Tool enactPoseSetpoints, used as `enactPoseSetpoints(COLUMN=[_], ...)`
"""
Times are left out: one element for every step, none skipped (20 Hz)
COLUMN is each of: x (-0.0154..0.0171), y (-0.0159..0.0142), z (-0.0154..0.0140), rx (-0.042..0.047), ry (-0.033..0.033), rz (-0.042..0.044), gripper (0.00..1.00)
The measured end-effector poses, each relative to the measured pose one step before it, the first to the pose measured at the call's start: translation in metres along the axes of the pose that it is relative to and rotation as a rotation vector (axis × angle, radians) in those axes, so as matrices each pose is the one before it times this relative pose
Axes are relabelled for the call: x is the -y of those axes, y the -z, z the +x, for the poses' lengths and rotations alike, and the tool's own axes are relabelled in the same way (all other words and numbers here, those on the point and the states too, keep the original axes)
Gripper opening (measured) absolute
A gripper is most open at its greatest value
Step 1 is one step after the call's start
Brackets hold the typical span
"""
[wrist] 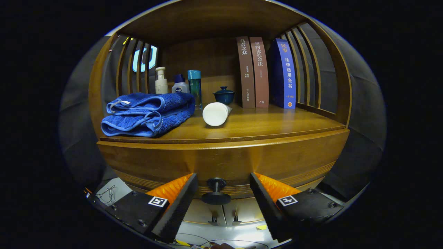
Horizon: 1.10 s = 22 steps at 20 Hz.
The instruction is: Pull open the drawer, take out the items inside it, and place them on the countertop above the cabinet.
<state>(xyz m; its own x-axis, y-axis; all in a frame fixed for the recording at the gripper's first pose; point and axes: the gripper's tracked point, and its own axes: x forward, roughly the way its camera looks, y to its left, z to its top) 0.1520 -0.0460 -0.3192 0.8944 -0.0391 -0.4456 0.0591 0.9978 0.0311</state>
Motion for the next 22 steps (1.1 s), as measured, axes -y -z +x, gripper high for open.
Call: enactPoseSetpoints(x=[-0.0003, -0.00074, 0.00065, -0.00016, -0.00002, -0.00024, -0.00055, 0.00021, 0.00063, -0.00075, -0.00101, -0.00091, -0.00073, -0.00083, -0.00105, -0.0008, -0.00116, -0.0007, -0.00135, -0.00166, -0.00229, -0.00373], y=[-0.00009, -0.00039, 0.00055, 0.00012, 0.00022, -0.00062, 0.00018, -0.00056, -0.00225, -0.0042, -0.00407, -0.00452, -0.00414, -0.00586, -0.00592, -0.00734, -0.00905, -0.01041, -0.01057, -0.01179, -0.01152, -0.01245], z=[-0.00012, 0.00055, -0.00025, -0.00047, -0.00017, -0.00032, -0.00021, -0.00087, -0.00254, -0.00379, -0.00369, -0.00434, -0.00463, -0.00583, -0.00563, -0.00605, -0.00665, -0.00688, -0.00721, -0.00807, -0.00755, -0.0082], rx=[-0.00107, 0.00191, -0.00133, -0.00179, -0.00163, -0.00032, -0.00246, -0.00204, 0.00344, 0.00895, 0.01024, 0.00873, 0.00747, 0.00859, 0.01014, 0.01209, 0.01812, 0.02094, 0.02024, 0.02016, 0.02234, 0.02323], ry=[0.00006, 0.00046, 0.00074, -0.00086, -0.00277, -0.00516, -0.0046, -0.00116, 0.00066, -0.00302, -0.00291, -0.00274, -0.00279, -0.00232, -0.00247, -0.00257, -0.00248, -0.00251, -0.00195, -0.00298, -0.00774, -0.01294], rz=[0.00586, 0.00272, -0.00174, 0.00272, 0.00366, 0.00735, 0.00544, -0.00173, -0.0037, -0.00298, -0.00235, -0.00154, -0.00106, -0.00054, -0.00143, -0.00397, -0.00476, -0.00578, -0.00683, -0.00599, -0.00341, 0.00065], gripper=[0.99, 0.99, 0.99, 1.0, 0.99, 0.99, 0.99, 0.99, 0.99, 0.99, 1.0, 1.0, 1.0, 1.0, 1.0, 1.0, 1.0, 1.0, 1.0, 1.0, 1.0, 1.0])
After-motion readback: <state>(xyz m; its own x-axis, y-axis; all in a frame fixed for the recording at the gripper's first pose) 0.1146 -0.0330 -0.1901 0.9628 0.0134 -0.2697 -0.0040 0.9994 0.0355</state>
